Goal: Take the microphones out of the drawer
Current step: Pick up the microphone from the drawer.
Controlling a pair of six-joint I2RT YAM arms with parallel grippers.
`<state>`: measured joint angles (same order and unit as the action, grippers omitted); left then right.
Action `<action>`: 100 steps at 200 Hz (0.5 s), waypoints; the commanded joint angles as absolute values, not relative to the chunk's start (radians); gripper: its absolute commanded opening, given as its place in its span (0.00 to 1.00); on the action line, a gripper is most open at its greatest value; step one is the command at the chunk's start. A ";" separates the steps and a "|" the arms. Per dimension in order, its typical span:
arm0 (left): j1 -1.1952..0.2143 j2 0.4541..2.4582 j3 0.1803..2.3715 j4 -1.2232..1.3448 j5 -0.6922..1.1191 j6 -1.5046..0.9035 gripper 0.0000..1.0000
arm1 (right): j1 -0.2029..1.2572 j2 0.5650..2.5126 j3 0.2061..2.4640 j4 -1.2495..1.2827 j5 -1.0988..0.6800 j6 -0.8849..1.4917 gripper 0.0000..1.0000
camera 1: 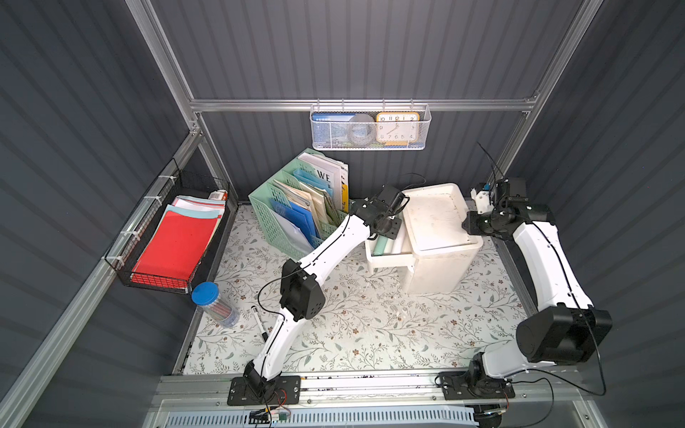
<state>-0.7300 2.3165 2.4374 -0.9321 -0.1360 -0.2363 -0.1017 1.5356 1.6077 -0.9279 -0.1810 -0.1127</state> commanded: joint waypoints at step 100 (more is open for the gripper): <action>-0.736 2.407 2.428 -1.032 -0.063 -0.258 0.51 | -0.040 1.547 1.563 -1.063 -0.319 -0.073 0.06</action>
<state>-0.7334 2.3344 2.4443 -0.9379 -0.1459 -0.2520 -0.0879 1.5318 1.6073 -0.9291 -0.1596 -0.1047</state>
